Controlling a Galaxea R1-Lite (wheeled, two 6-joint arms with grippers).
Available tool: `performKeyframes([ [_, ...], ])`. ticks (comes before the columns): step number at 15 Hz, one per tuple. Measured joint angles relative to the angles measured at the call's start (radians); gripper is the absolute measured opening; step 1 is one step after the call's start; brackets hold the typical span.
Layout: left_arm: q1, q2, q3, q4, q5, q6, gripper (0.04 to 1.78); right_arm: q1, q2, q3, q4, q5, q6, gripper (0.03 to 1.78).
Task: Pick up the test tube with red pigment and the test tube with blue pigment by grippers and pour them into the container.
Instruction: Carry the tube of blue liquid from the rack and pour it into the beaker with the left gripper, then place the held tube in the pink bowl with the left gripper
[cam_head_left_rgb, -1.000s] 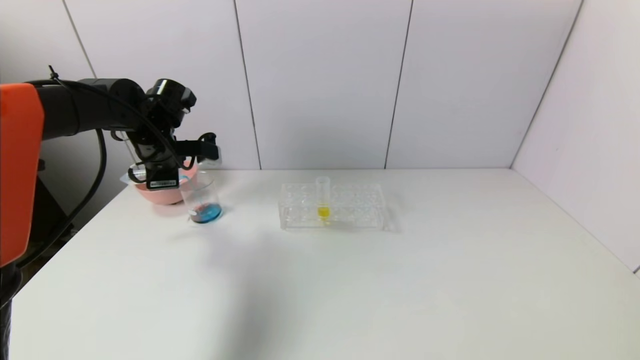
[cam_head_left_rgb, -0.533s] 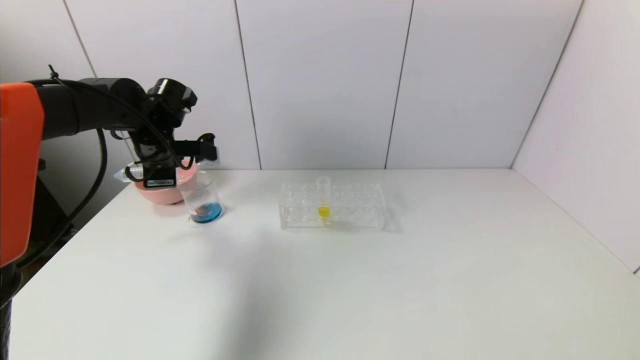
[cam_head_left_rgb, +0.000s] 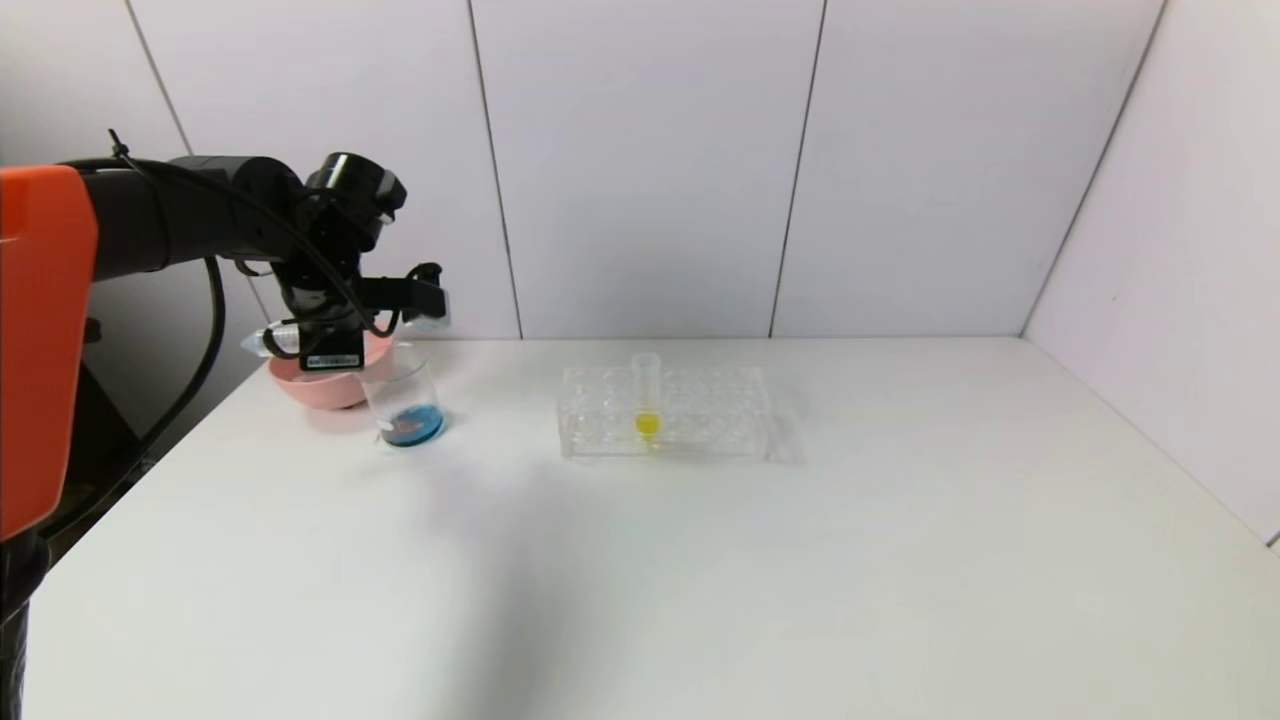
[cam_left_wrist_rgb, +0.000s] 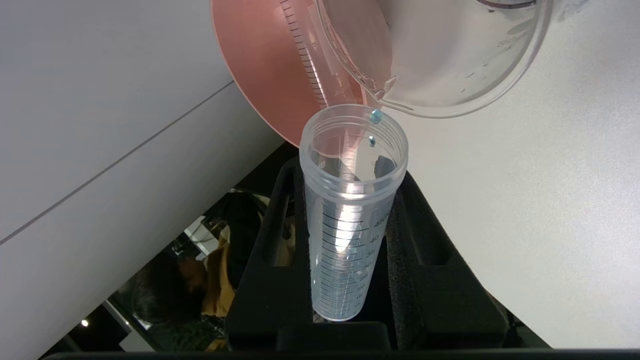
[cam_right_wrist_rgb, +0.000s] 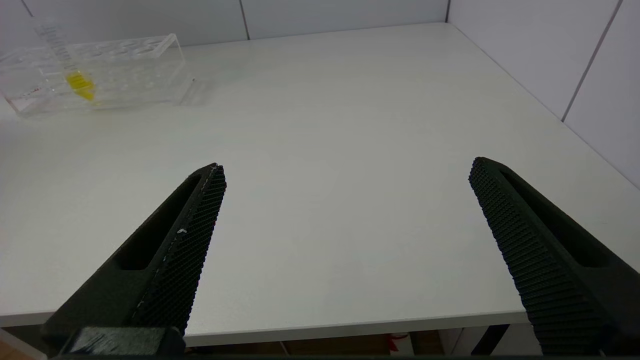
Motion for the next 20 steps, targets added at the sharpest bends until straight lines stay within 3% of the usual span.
performKeyframes([
  [2, 0.011, -0.01, 0.0, -0.01, -0.023, -0.002, 0.44, 0.0, 0.0, 0.0, 0.0, 0.0, 0.0, 1.77],
  [4, 0.032, -0.028, 0.002, -0.013, -0.133, -0.016, 0.44, 0.0, 0.0, 0.0, 0.0, 0.0, 0.0, 1.77],
  [8, 0.117, -0.085, 0.029, -0.02, -0.486, -0.161, 0.44, 0.0, 0.0, 0.0, 0.0, 0.0, 0.0, 1.77],
  [11, 0.189, -0.135, 0.048, -0.062, -0.757, -0.376, 0.44, 0.0, 0.0, 0.0, 0.0, 0.0, 0.0, 1.77],
  [13, 0.236, -0.168, 0.086, -0.117, -0.89, -0.541, 0.44, 0.0, 0.0, 0.0, 0.0, 0.0, 0.0, 1.77],
  [16, 0.299, -0.227, 0.251, -0.329, -0.936, -0.759, 0.44, 0.0, 0.0, 0.0, 0.0, 0.0, 0.0, 1.77],
  [20, 0.36, -0.329, 0.642, -0.771, -0.902, -0.996, 0.44, 0.0, 0.0, 0.0, 0.0, 0.0, 0.0, 1.77],
])
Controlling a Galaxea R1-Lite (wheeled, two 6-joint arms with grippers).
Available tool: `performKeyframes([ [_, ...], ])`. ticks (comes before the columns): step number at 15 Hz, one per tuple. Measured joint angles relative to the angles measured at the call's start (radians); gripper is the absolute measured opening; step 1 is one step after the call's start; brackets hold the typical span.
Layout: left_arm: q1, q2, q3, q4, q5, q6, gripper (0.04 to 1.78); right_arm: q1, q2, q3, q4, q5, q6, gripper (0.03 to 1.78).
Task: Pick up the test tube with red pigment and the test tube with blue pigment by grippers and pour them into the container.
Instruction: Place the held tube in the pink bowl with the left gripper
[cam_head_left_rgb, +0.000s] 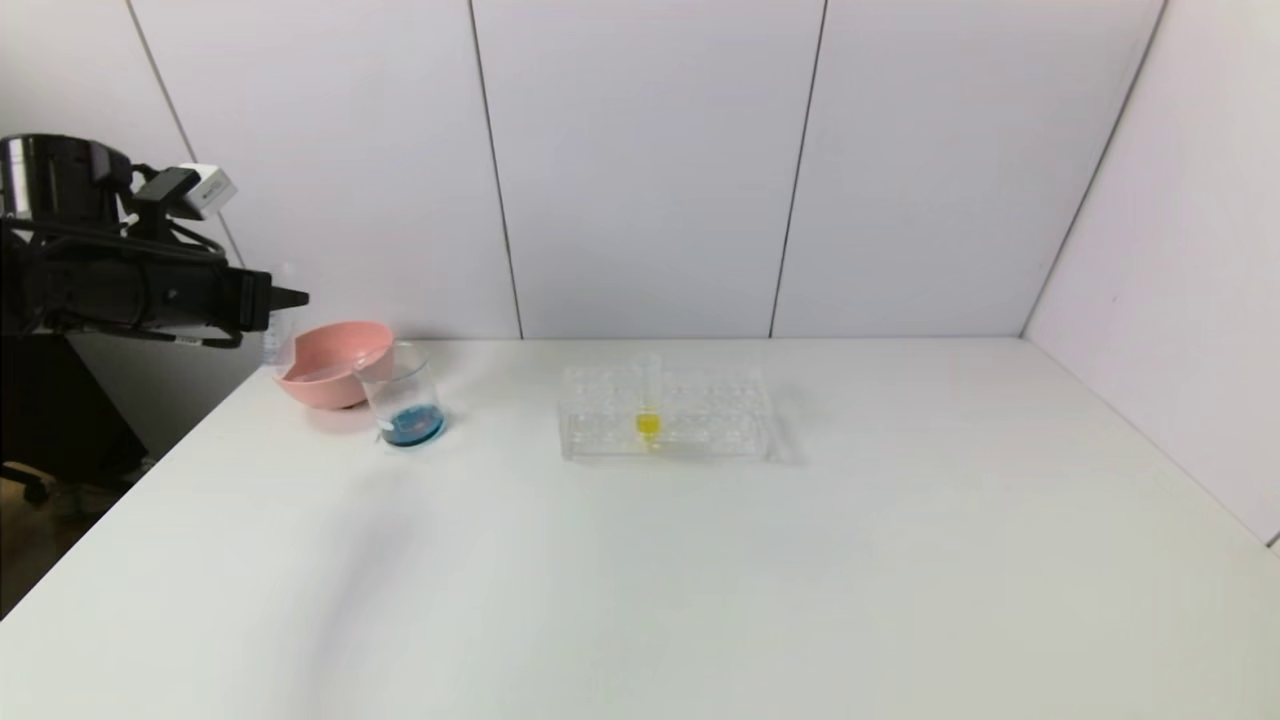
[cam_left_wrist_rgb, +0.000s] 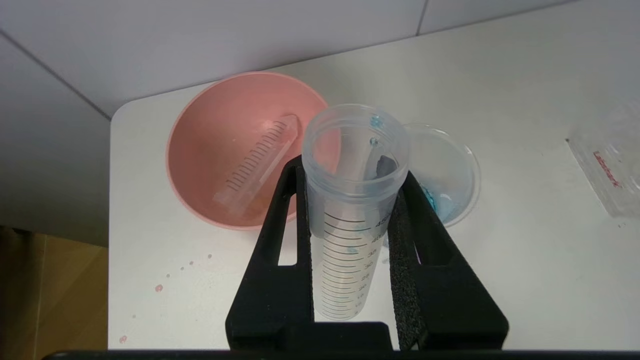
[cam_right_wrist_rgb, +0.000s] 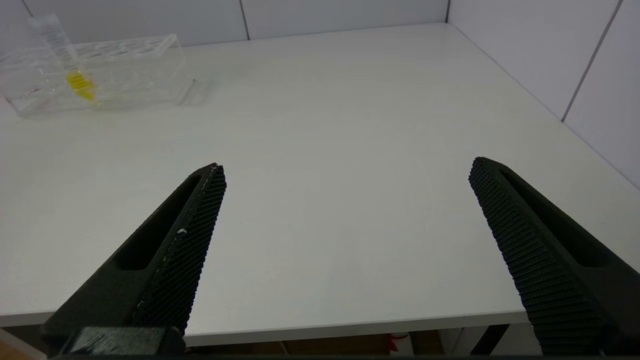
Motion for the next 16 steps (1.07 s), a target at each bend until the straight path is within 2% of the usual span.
performKeyframes([
  [3, 0.023, -0.064, 0.307, -0.413, 0.106, -0.152, 0.44, 0.0, 0.0, 0.0, 0.0, 0.0, 0.0, 1.77],
  [6, 0.033, -0.076, 0.539, -0.859, 0.245, -0.272, 0.44, 0.0, 0.0, 0.0, 0.0, 0.0, 0.0, 1.77],
  [7, 0.034, -0.069, 0.589, -0.984, 0.276, -0.289, 0.44, 0.0, 0.0, 0.0, 0.0, 0.0, 0.0, 1.77],
  [9, 0.032, -0.054, 0.641, -1.151, 0.296, -0.307, 0.44, 0.0, 0.0, 0.0, 0.0, 0.0, 0.0, 1.77],
  [12, 0.024, -0.016, 0.622, -1.173, 0.305, -0.315, 0.44, 0.0, 0.0, 0.0, 0.0, 0.0, 0.0, 1.77],
  [16, -0.011, 0.1, 0.475, -1.124, 0.384, -0.315, 0.44, 0.0, 0.0, 0.0, 0.0, 0.0, 0.0, 1.77],
])
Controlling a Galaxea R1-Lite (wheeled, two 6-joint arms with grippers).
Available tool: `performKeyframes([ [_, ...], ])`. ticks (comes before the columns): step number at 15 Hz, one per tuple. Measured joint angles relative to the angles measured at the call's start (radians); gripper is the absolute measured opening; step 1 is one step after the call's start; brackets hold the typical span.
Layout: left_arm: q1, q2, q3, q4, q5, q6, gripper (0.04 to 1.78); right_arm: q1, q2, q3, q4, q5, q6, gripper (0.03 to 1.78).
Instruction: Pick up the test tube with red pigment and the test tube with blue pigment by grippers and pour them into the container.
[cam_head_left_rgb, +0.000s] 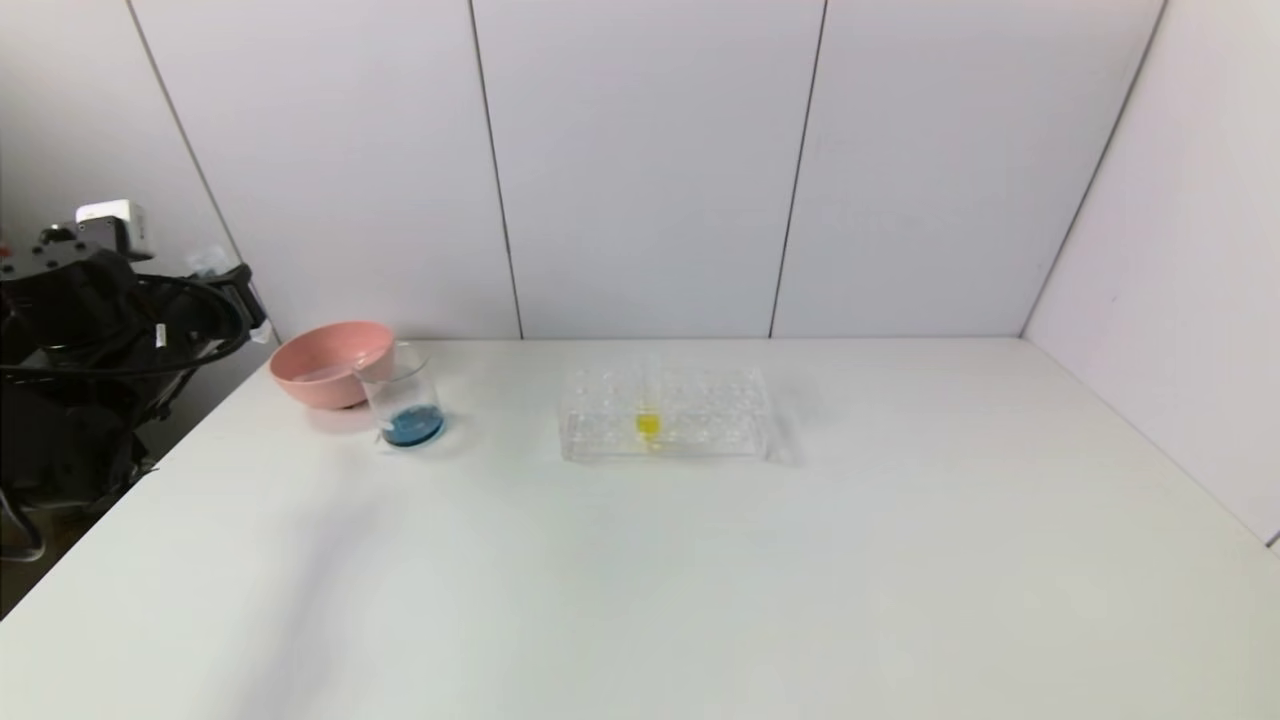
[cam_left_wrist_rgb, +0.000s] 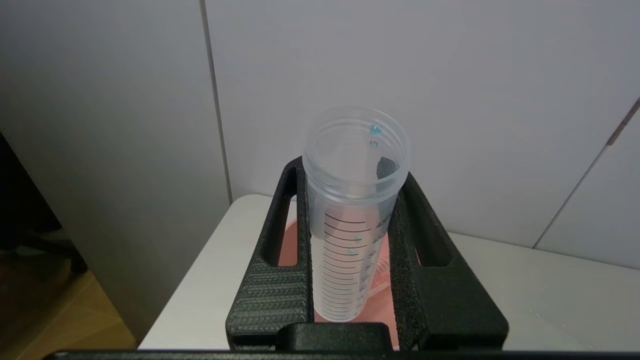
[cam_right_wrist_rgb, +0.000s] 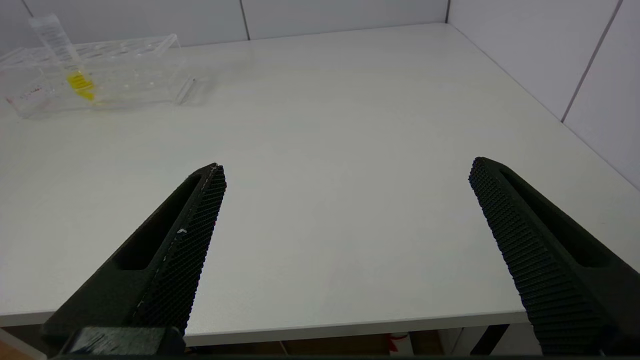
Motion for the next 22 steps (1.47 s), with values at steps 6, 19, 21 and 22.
performKeyframes([
  [6, -0.036, 0.221, -0.266, 0.093, 0.015, 0.004, 0.44, 0.0, 0.0, 0.0, 0.0, 0.0, 0.0, 1.77],
  [19, -0.065, 0.3, -0.354, 0.136, 0.058, 0.01, 0.9, 0.0, 0.0, 0.0, 0.0, 0.0, 0.0, 1.77],
  [21, -0.067, 0.297, -0.352, 0.135, 0.06, 0.01, 1.24, 0.0, 0.0, 0.0, 0.0, 0.0, -0.001, 1.77],
  [22, -0.068, 0.294, -0.351, 0.135, 0.059, 0.01, 1.39, 0.0, 0.0, 0.0, 0.0, 0.0, 0.0, 1.77],
])
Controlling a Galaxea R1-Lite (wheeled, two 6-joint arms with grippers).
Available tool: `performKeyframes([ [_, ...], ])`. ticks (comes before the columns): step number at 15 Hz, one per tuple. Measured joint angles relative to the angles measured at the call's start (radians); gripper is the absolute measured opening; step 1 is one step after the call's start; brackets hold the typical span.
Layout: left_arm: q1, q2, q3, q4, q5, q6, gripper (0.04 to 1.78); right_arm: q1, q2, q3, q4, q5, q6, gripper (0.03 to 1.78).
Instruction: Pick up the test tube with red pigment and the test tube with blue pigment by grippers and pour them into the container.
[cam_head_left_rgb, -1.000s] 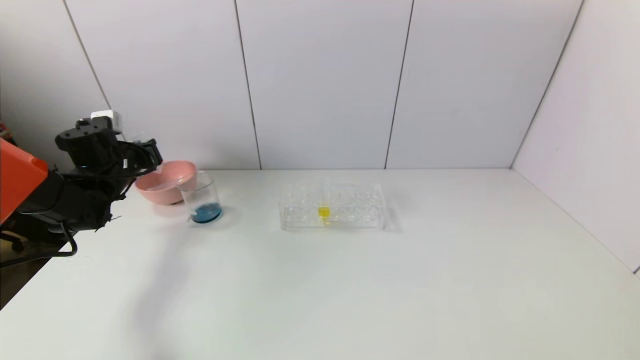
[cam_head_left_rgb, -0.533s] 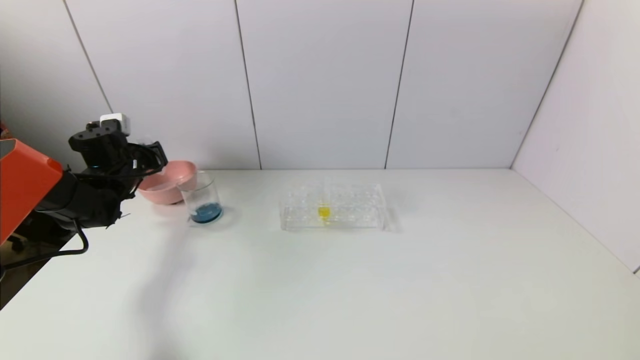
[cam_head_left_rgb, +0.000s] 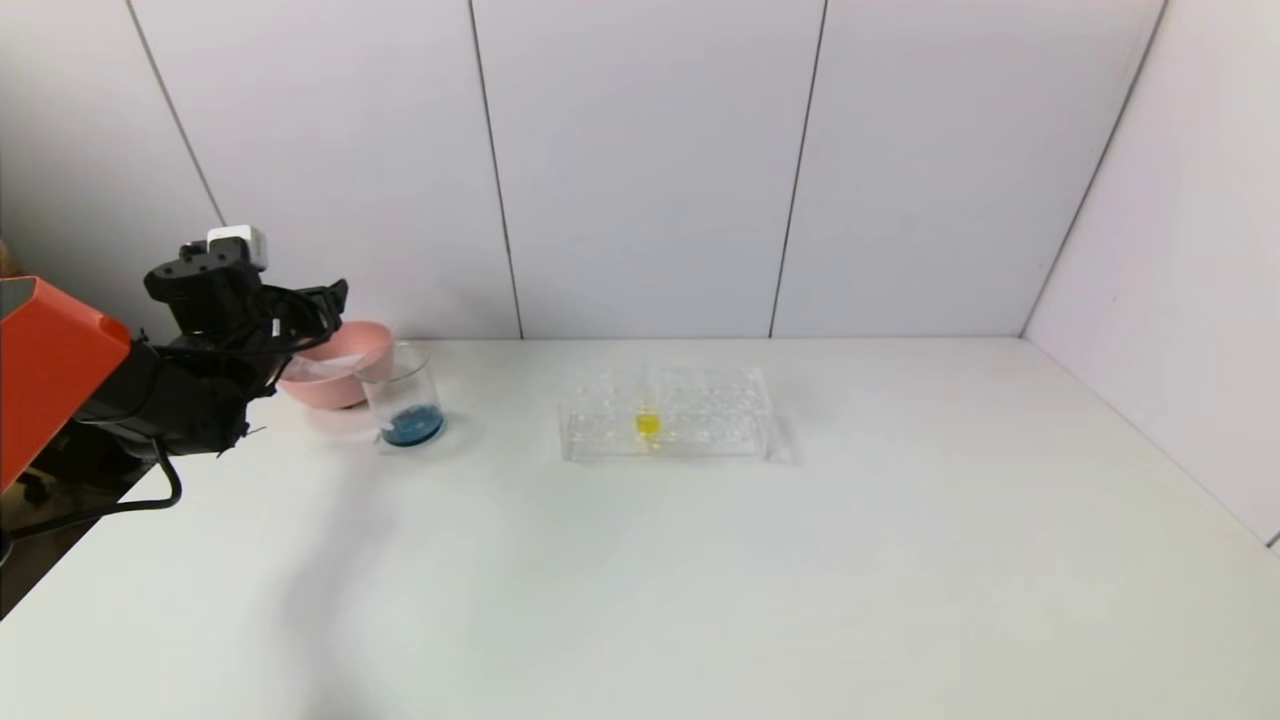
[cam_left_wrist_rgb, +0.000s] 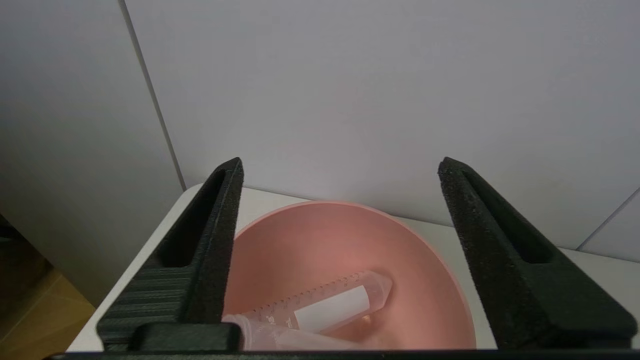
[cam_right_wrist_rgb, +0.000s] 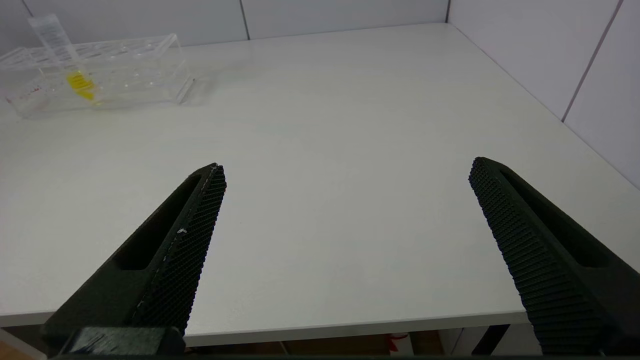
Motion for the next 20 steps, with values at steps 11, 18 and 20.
performKeyframes([
  [11, -0.043, -0.295, 0.307, 0.062, -0.143, -0.007, 1.76, -0.001, 0.0, 0.0, 0.0, 0.0, 0.0, 1.77],
  [18, -0.06, -0.735, 0.698, 0.079, -0.312, 0.0, 1.76, 0.0, 0.0, 0.0, 0.0, 0.0, 0.001, 1.77],
  [20, -0.061, -0.895, 0.763, 0.13, -0.337, 0.0, 1.76, 0.0, 0.0, 0.0, 0.0, 0.0, 0.001, 1.77],
])
